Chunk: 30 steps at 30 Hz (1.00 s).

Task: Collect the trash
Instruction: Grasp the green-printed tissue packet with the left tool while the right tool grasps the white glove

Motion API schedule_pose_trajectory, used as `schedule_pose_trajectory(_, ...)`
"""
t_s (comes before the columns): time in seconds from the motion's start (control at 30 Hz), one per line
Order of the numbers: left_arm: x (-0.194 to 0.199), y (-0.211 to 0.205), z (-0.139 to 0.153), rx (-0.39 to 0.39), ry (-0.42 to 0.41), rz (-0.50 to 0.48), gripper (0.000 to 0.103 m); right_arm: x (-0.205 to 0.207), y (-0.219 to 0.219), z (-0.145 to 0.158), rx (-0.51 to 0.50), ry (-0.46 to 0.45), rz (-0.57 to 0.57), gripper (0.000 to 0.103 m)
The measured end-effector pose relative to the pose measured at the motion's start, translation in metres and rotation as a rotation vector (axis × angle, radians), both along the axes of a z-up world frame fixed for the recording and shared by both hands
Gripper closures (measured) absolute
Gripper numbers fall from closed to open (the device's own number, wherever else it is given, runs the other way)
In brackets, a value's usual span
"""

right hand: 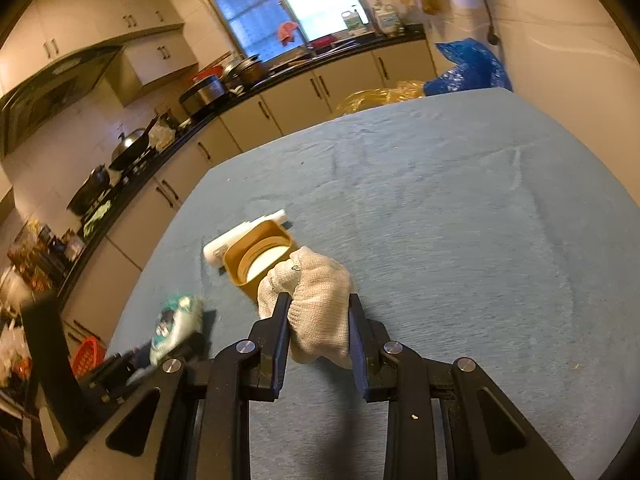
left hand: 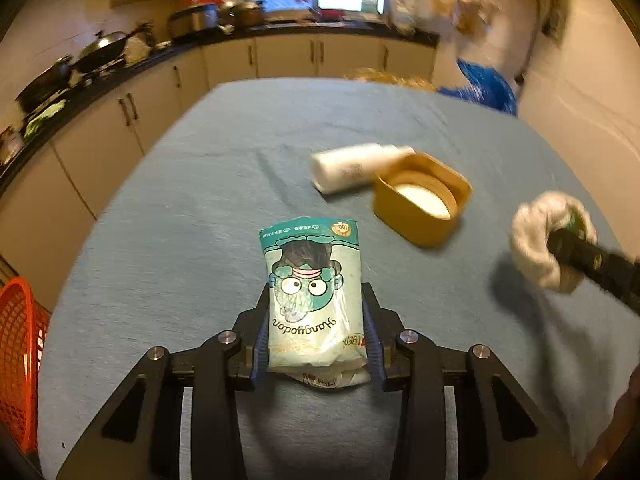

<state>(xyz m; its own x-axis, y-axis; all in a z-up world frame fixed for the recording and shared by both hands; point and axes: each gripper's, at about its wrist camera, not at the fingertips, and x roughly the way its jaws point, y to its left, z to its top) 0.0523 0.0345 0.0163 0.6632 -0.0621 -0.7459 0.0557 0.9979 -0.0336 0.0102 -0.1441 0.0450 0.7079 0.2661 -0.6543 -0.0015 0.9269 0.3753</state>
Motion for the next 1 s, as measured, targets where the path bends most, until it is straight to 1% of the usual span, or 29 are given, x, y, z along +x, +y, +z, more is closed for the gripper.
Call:
schedule_pose_trajectory(0.03, -0.002, 0.003, 0.002, -0.011, -0.015, 0.009, 0.065, -0.001, 0.003, -0.001, -0.007, -0.003, 0.012, 0.074)
schedule_pose_trajectory(0.1, -0.007, 0.007, 0.007, -0.006, -0.063, 0.034, 0.065, 0.0, 0.008, -0.001, -0.031, -0.014, 0.034, 0.074)
schedule_pose_trajectory(0.2, -0.011, 0.011, 0.01, -0.02, -0.083, 0.042, 0.065, -0.004, 0.016, 0.0, -0.063, -0.036, 0.049, 0.074)
schedule_pose_trajectory(0.37, -0.013, 0.012, 0.014, -0.023, -0.092, 0.042, 0.065, -0.007, 0.024, 0.003, -0.102, -0.061, 0.065, 0.074)
schedule_pose_trajectory(0.6, -0.017, 0.014, 0.019, -0.006, -0.119, 0.044, 0.065, -0.008, 0.023, 0.003, -0.102, -0.065, 0.078, 0.074)
schedule_pose_trajectory(1.0, -0.019, 0.015, 0.021, 0.002, -0.12, 0.041, 0.064, -0.011, 0.025, 0.004, -0.11, -0.074, 0.087, 0.074)
